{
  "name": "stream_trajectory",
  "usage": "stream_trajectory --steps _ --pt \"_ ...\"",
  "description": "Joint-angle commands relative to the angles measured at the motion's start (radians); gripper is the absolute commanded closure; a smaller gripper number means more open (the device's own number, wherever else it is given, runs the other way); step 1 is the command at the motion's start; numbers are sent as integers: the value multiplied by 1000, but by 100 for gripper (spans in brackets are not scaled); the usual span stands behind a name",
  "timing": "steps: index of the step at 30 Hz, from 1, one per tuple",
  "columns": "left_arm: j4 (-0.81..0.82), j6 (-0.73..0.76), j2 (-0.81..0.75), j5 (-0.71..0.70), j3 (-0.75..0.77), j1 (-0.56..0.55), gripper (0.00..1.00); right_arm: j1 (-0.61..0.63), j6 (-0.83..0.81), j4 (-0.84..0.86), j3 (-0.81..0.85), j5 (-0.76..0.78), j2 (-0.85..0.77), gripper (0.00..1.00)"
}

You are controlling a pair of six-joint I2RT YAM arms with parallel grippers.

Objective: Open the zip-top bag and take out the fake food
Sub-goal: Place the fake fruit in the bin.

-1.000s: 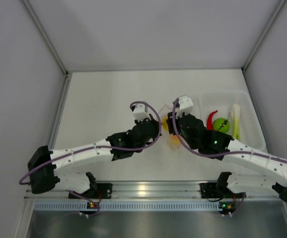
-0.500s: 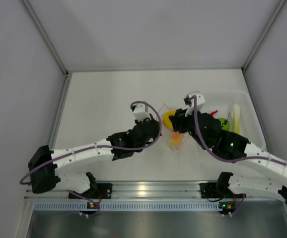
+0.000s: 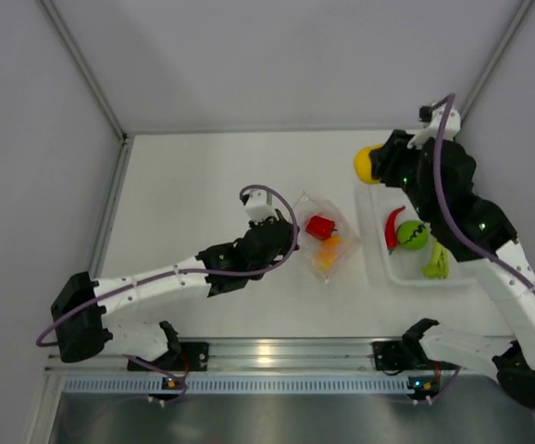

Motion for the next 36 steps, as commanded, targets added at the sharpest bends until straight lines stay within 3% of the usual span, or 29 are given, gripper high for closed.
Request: stream_trajectory --steps 1,6,9,19,25,26,27,31,32,36 --pt "34 -10 -44 11 -4 2 100 -289 54 -163 1 -88 79 100" --pt "34 4 -76 20 -9 2 100 -570 64 -48 -131 -229 160 100" --pt "36 13 -90 20 -13 2 100 -637 65 24 -185 -280 229 100" --pt "34 30 -111 31 -21 2 100 -671 65 173 -230 -229 515 96" --pt "36 45 -134 30 -32 5 100 -673 58 208 -239 -202 555 88" --pt "34 47 -137 30 -32 5 100 -674 59 208 -237 -203 556 83" --pt "34 48 -136 30 -33 5 100 -674 58 202 -234 -202 559 67" --pt "36 50 -131 39 -32 6 100 -674 58 170 -213 -205 556 39" --pt "34 48 -131 39 -30 6 100 -674 56 156 -208 -203 550 22" --pt "34 50 -128 42 -30 8 100 -674 44 103 -174 -206 523 17"
